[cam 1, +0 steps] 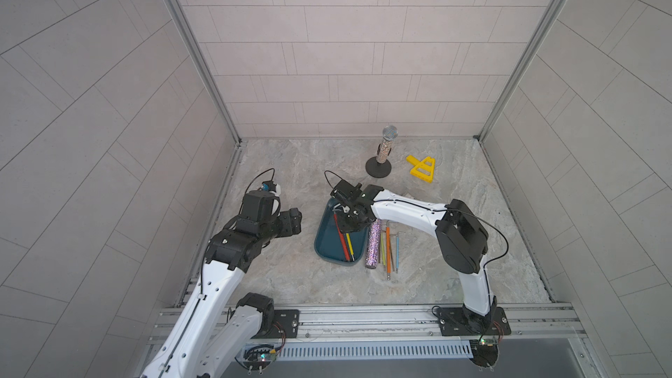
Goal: Put the hex key on the desktop into the storage box
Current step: Place the Allen key in the storage box, then pick up the Allen key from the center of the board.
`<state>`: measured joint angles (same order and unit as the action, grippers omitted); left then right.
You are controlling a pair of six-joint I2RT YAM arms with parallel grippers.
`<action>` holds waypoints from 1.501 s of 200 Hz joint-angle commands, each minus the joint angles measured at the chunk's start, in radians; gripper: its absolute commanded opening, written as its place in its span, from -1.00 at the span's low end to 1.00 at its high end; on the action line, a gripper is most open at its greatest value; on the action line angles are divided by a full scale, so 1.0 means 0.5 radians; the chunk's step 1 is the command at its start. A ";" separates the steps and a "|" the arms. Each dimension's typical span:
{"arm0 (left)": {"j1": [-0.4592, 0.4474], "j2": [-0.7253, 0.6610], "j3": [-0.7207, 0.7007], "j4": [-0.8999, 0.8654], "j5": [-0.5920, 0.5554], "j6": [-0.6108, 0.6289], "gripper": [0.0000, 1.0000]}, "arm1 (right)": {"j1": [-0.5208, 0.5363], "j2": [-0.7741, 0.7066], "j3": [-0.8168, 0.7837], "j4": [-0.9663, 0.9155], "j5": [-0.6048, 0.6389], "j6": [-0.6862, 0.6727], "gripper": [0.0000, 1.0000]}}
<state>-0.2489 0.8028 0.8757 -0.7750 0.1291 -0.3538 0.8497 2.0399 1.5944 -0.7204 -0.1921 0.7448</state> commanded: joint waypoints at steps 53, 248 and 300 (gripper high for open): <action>0.007 -0.016 -0.019 0.024 -0.013 0.026 0.66 | -0.058 0.186 0.126 -0.186 -0.005 0.067 -1.00; 0.009 -0.129 -0.048 0.088 0.088 0.041 0.66 | -0.302 -1.052 -1.026 -0.050 0.485 0.299 -0.27; 0.009 -0.135 -0.047 0.088 0.085 0.041 0.66 | -0.340 -0.859 -1.131 -0.023 0.391 0.325 -0.31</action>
<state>-0.2489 0.7464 0.8627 -0.7448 0.1688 -0.3462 0.6933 1.5833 1.0386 -0.7231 0.0216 0.8879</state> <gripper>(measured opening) 0.830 0.353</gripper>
